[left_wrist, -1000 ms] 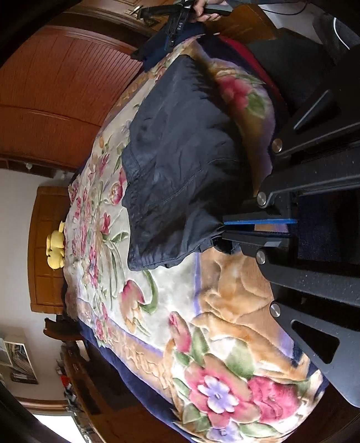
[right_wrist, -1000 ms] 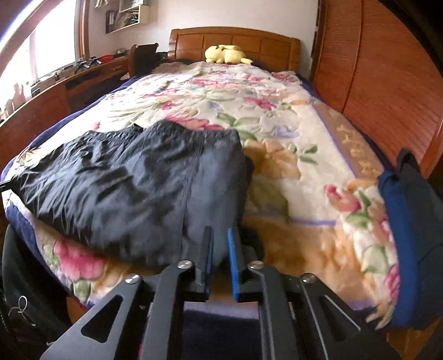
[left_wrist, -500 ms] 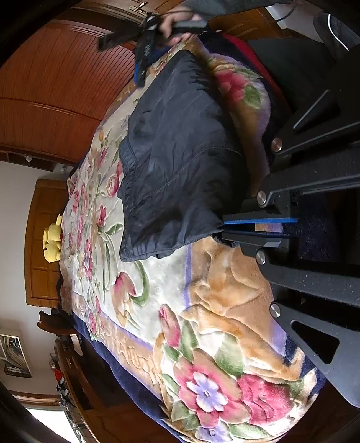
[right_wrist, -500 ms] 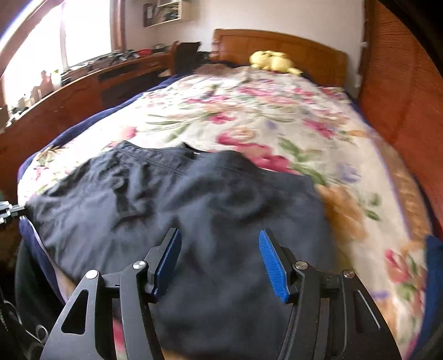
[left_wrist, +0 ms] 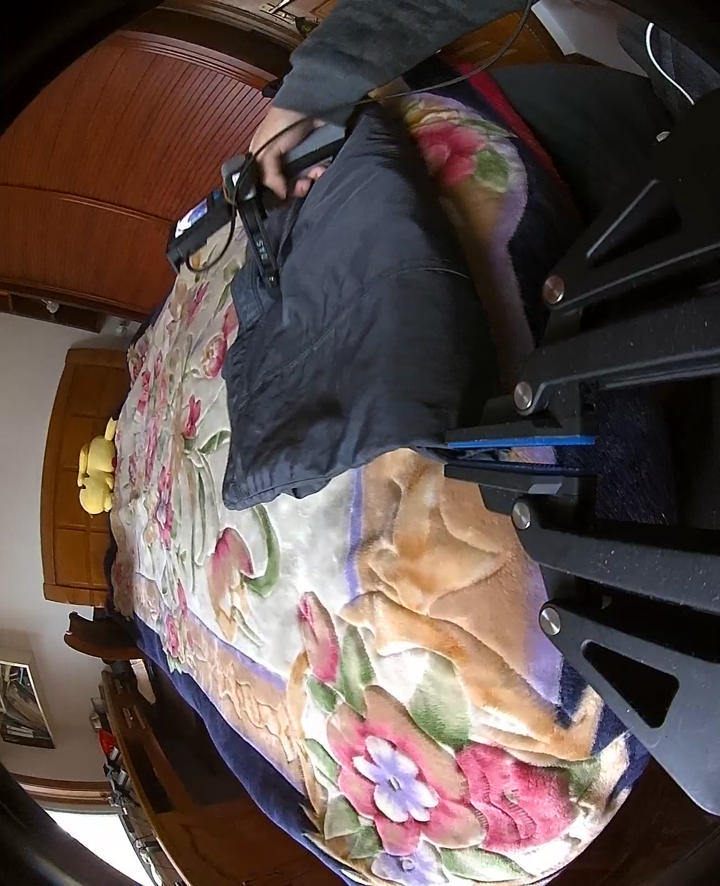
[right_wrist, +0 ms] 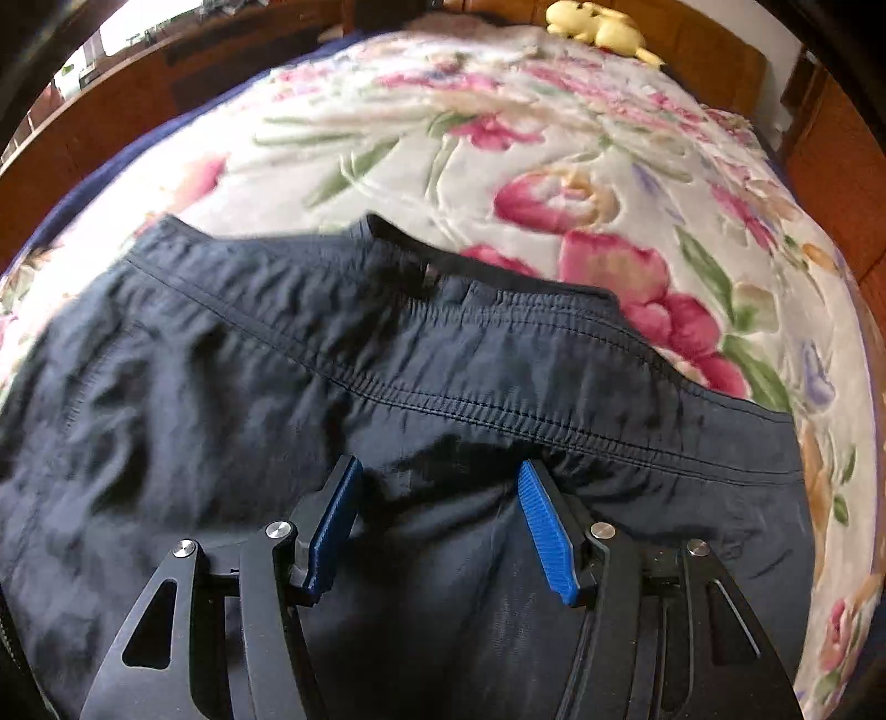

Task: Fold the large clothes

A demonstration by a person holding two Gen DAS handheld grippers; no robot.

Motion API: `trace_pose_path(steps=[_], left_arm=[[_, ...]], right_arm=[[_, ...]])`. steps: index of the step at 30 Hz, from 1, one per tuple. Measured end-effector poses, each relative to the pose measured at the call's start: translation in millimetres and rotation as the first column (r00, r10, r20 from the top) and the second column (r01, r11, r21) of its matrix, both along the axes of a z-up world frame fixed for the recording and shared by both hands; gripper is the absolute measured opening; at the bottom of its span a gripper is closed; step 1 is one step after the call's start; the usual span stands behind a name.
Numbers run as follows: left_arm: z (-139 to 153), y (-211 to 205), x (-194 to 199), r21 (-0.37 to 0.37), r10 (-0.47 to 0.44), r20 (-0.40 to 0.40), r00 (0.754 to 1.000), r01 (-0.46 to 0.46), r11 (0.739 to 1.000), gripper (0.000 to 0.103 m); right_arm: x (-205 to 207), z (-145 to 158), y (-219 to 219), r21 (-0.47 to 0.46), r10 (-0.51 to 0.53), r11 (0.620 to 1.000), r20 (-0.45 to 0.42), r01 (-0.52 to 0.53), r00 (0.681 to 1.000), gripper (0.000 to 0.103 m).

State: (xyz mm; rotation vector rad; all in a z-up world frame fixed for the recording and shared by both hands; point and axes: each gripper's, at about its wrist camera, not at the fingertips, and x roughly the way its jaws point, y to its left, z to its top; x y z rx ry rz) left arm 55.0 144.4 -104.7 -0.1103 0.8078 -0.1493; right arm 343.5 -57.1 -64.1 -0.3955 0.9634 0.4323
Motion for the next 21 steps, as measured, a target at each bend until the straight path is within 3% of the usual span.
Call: trace_pose_path(steps=[6,11,12,13,14,17,21], left_arm=[[-4,2,3,-0.014,-0.004,-0.005,1.0,0.004,1.0,0.003],[1,1,4,-0.024,-0.025,0.005,1.0,0.025,0.999,0.003],[2,0,3,-0.024,-0.028,0.008,1.0,0.029,0.999,0.004],[3,0,2,-0.02,-0.028,0.012,1.0,0.028,0.999,0.004],[5,-1,1,-0.015,-0.027,0.016,1.0,0.027,1.0,0.004],[7,-1,0,-0.011,-0.028,0.015,1.0,0.028,1.0,0.005],[6,-3,1,-0.008,-0.038,0.015,0.999,0.038,0.999,0.006]], right_arm=[[8,-9,17,-0.039,0.008,0.999,0.025,-0.007,1.0,0.057],[20,-8,16,-0.019,-0.014,1.0,0.05,0.015,0.999,0.051],[23,-8,17,-0.027,-0.033,0.999,0.076,0.035,0.997,0.046],[27,-8,18,-0.043,-0.053,0.997,0.106,0.058,0.993,0.021],[31,-7,16,-0.02,-0.065,0.998,0.103,0.068,0.993,0.016],[39,-5,13,0.014,-0.061,0.998,0.079,0.06,0.995,0.008],[42,7,13,0.025,-0.062,0.998,0.117,0.06,0.991,0.007]])
